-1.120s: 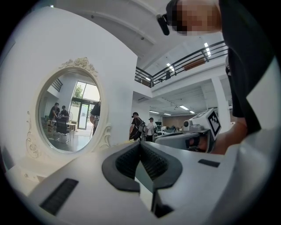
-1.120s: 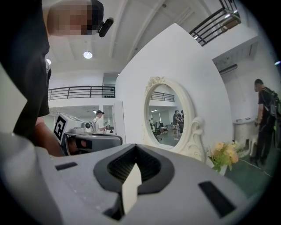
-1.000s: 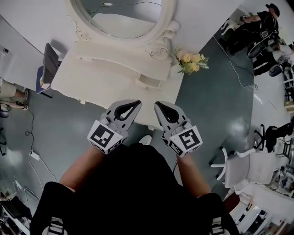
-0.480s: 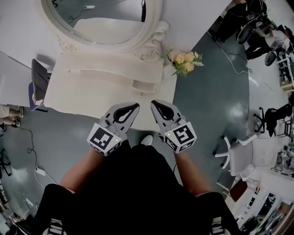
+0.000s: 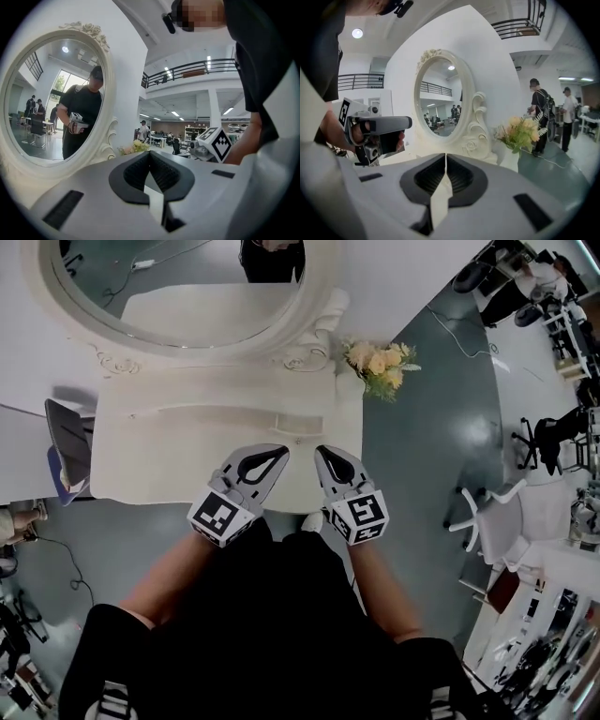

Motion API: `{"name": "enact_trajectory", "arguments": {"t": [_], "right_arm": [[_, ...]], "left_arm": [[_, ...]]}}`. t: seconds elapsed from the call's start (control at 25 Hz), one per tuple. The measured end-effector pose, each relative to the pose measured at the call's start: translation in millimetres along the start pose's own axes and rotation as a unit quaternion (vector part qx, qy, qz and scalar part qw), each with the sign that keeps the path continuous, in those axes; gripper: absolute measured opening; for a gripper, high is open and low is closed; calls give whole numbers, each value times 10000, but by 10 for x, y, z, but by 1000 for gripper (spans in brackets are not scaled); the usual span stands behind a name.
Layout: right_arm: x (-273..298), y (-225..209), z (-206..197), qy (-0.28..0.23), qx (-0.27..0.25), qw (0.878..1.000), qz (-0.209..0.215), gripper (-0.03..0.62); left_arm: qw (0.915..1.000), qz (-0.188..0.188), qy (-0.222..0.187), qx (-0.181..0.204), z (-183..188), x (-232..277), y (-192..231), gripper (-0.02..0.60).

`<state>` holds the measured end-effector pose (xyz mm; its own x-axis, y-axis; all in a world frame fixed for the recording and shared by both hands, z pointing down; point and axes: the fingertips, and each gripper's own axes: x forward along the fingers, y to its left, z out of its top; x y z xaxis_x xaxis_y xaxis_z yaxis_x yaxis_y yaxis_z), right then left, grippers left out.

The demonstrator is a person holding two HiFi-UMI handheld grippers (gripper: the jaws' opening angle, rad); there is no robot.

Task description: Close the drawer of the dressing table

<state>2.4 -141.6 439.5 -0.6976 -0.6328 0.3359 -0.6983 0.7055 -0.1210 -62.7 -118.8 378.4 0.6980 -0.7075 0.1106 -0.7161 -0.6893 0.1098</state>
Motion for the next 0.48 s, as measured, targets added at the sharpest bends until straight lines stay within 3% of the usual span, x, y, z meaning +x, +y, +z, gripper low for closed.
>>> {"name": "enact_trajectory", "arguments": {"t": [0.28, 0.48], "right_arm": [[318, -156, -475, 255, 437, 9955, -796, 5], [476, -243, -879, 554, 654, 9871, -1353, 17]], "left_arm": [[9989, -460, 53, -11, -190, 114, 214, -5], [9982, -561, 188, -29, -465, 156, 382, -5]]}}
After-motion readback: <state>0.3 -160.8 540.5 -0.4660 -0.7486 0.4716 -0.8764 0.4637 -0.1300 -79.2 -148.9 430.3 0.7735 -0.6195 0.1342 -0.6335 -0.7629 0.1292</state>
